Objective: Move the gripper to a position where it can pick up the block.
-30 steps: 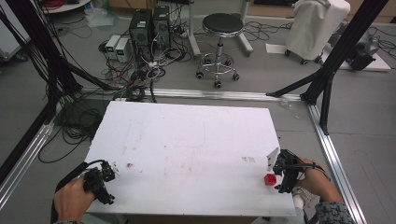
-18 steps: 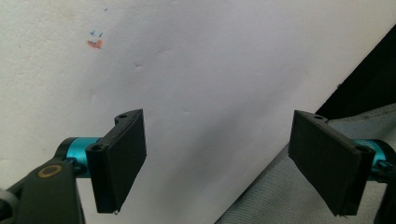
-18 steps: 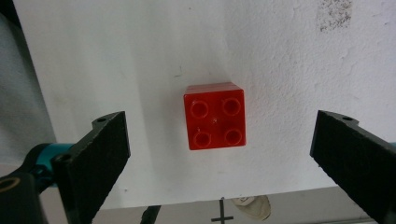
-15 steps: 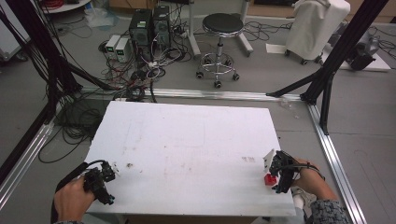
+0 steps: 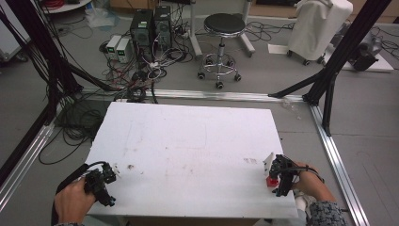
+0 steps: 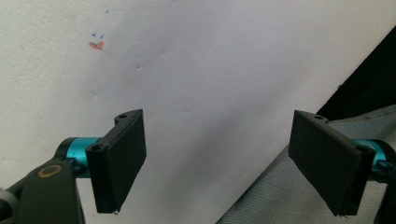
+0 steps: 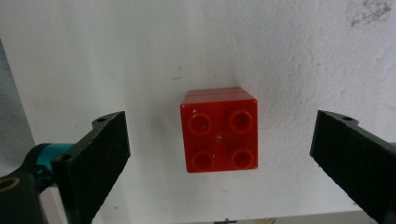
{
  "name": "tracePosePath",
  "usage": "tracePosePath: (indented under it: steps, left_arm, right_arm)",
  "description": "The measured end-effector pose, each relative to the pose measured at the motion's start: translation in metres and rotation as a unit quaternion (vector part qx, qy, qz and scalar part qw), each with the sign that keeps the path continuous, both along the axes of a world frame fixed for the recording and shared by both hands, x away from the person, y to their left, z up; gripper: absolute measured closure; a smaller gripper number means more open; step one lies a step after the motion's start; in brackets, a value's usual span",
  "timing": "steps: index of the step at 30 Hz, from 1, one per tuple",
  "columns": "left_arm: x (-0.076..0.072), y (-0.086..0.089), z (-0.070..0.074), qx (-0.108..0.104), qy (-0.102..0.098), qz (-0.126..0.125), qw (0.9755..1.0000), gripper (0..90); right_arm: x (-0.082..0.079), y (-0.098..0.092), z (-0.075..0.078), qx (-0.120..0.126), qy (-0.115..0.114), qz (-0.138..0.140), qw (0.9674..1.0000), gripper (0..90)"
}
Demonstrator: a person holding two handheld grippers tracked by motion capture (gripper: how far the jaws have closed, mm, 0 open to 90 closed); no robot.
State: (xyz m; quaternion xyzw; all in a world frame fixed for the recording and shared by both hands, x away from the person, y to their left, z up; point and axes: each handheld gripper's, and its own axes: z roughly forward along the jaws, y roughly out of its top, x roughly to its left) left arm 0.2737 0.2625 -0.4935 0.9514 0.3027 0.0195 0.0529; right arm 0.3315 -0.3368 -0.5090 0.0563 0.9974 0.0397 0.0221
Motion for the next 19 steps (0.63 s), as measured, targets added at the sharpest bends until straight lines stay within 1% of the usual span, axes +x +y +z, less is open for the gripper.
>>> tracePosePath:
  steps: [3,4,5,6,7,8,11,14,19]
  left_arm:
    - [-0.0002,-0.0003,-0.0004,0.0,-0.001,0.0,1.0,19.5]
    - [-0.0002,-0.0003,-0.0004,0.0,-0.001,0.0,1.0,19.5]
    - [-0.0002,-0.0002,-0.0003,0.0,-0.003,-0.001,1.0,19.5]
    - [-0.0002,-0.0002,-0.0003,0.0,-0.002,0.0,1.0,19.5]
    - [-0.0002,-0.0002,-0.0003,0.0,-0.002,0.0,1.0,19.5]
    - [-0.0002,-0.0002,-0.0004,0.0,-0.002,0.0,1.0,19.4]
    - [0.0001,-0.0002,0.0,0.001,0.0,-0.003,1.0,19.5]
    - [-0.0002,-0.0001,-0.0003,-0.001,-0.002,0.0,1.0,19.5]
    - [-0.0001,-0.0001,0.0003,0.0,-0.004,-0.003,1.0,19.5]
  right_arm:
    - [0.0007,0.0001,-0.005,-0.002,0.0,-0.001,1.0,4.1]
    - [0.0002,0.0003,-0.0061,-0.003,0.005,-0.006,1.0,4.1]
    - [0.0006,0.0008,-0.0078,-0.001,0.005,0.0,1.0,4.1]
    - [0.0002,0.0015,-0.0087,-0.003,0.004,0.001,1.0,4.1]
    - [-0.0004,0.002,-0.0094,-0.005,0.01,-0.003,0.9999,4.1]
    - [-0.0006,0.0027,-0.0105,-0.004,0.008,-0.001,1.0,4.1]
    - [0.0007,0.0027,-0.0118,-0.006,0.008,0.003,0.9999,4.1]
    - [0.0006,0.0026,-0.0114,-0.008,0.009,-0.001,0.9999,4.1]
    - [0.0009,0.0021,-0.0111,-0.007,0.007,-0.001,1.0,4.1]
